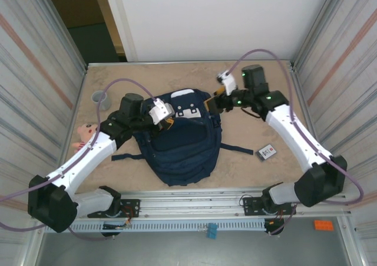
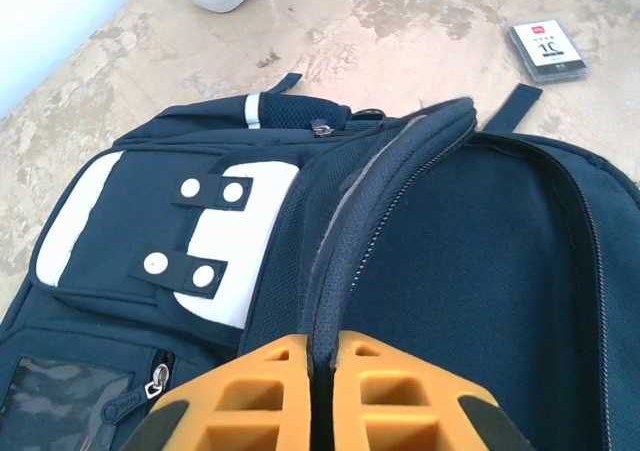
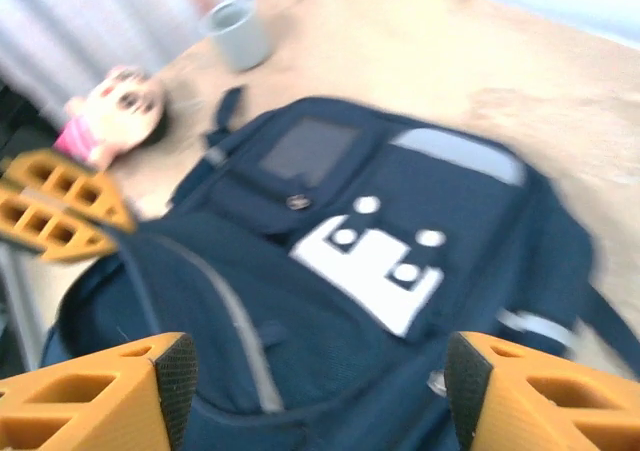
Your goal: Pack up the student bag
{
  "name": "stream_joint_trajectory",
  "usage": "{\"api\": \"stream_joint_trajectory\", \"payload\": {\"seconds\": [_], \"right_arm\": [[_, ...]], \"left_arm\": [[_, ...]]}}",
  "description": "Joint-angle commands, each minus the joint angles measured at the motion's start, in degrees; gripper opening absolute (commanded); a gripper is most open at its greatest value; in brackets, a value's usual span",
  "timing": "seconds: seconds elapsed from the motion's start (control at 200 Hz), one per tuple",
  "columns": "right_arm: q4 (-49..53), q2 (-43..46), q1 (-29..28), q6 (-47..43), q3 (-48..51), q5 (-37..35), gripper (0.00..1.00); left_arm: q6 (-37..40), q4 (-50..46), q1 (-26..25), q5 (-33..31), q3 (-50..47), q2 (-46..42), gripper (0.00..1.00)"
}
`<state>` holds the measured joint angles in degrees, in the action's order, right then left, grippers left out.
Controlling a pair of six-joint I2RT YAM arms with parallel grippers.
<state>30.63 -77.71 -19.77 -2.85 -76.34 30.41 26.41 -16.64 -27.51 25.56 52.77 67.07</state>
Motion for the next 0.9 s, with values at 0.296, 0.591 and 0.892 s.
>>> {"api": "stream_joint_trajectory", "payload": {"seconds": [0.296, 0.591, 0.892], "right_arm": [[29.45, 4.11, 33.62, 26.50, 6.01, -7.03, 0.70], [32.88, 1.47, 38.15, 24.69, 16.47, -18.21, 0.77], [23.74, -4.17, 37.36, 28.73, 24.49, -16.76, 0.77]], "left_arm": [[-5.49, 3.45, -0.04, -3.60, -0.24, -2.94, 0.00], [-6.78, 4.79, -0.09, -2.87, -0.91, -2.29, 0.00], [-7.22, 5.68, -0.11, -2.84, -1.35, -2.24, 0.00]]}}
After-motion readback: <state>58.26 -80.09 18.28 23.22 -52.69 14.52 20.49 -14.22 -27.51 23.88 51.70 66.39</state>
